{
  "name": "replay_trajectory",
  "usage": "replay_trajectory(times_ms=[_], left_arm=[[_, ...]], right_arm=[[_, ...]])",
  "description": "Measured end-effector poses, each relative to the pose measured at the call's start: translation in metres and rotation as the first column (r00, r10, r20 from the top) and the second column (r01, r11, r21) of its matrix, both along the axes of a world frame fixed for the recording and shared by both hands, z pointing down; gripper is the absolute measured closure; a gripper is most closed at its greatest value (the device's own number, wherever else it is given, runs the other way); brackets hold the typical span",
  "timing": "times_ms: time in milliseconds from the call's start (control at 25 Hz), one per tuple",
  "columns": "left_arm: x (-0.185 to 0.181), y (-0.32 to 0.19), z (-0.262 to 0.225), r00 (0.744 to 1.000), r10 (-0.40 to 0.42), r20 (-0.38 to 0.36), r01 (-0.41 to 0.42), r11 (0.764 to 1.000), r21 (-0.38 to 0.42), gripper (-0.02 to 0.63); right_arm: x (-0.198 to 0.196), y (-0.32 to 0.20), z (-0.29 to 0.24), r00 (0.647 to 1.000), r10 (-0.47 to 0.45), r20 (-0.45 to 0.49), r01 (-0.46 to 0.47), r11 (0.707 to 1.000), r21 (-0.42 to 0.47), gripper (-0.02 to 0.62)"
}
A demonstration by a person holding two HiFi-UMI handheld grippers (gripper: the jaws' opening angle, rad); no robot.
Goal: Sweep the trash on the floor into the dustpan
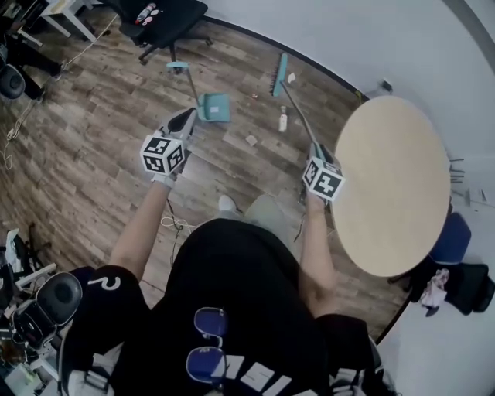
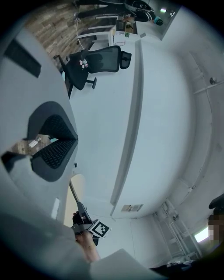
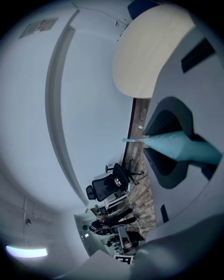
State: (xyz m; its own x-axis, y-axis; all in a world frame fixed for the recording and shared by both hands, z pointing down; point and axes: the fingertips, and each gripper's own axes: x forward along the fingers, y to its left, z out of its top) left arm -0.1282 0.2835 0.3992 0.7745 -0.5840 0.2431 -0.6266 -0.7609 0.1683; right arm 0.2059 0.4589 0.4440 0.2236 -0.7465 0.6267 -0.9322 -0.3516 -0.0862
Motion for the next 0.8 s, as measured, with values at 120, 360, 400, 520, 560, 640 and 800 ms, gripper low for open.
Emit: replay_trajectory(times_ms=[120, 360, 400, 520, 560, 640, 800], left_arm=[[-0.001, -0.009, 0.004, 1.000, 0.006, -0.009, -0.006, 1.000, -0.009, 0.609], [0.024, -0.034, 0.009, 0.999, 0.042, -0.009, -0.043, 0.999, -0.010, 0.609], [0.031, -0.041, 0.013, 0.999, 0.046, -0.006, -0.046, 0.999, -0.014, 0.609], [0.051, -0.064, 0.026, 0.999, 0.054, 0.009, -0.054, 0.998, -0.029, 0.609], [0.057, -0.073, 0.031, 0.998, 0.056, 0.016, -0.055, 0.998, -0.034, 0.609], [0.071, -0.097, 0.039, 0.998, 0.055, 0.032, -0.053, 0.997, -0.047, 0.609], [0.107, -0.154, 0.056, 0.998, 0.036, 0.061, -0.031, 0.996, -0.088, 0.609]], right_arm=[[0.002, -0.001, 0.004, 1.000, 0.018, -0.003, -0.018, 1.000, -0.012, 0.511], [0.023, -0.018, 0.016, 0.999, 0.046, -0.004, -0.047, 0.998, -0.030, 0.511], [0.029, -0.025, 0.020, 0.999, 0.050, -0.001, -0.050, 0.998, -0.035, 0.511], [0.049, -0.047, 0.039, 0.998, 0.059, 0.018, -0.058, 0.997, -0.058, 0.511], [0.055, -0.056, 0.046, 0.998, 0.060, 0.025, -0.058, 0.996, -0.067, 0.511], [0.070, -0.081, 0.059, 0.998, 0.056, 0.037, -0.053, 0.995, -0.085, 0.511], [0.106, -0.141, 0.085, 0.998, 0.036, 0.061, -0.027, 0.990, -0.142, 0.511]])
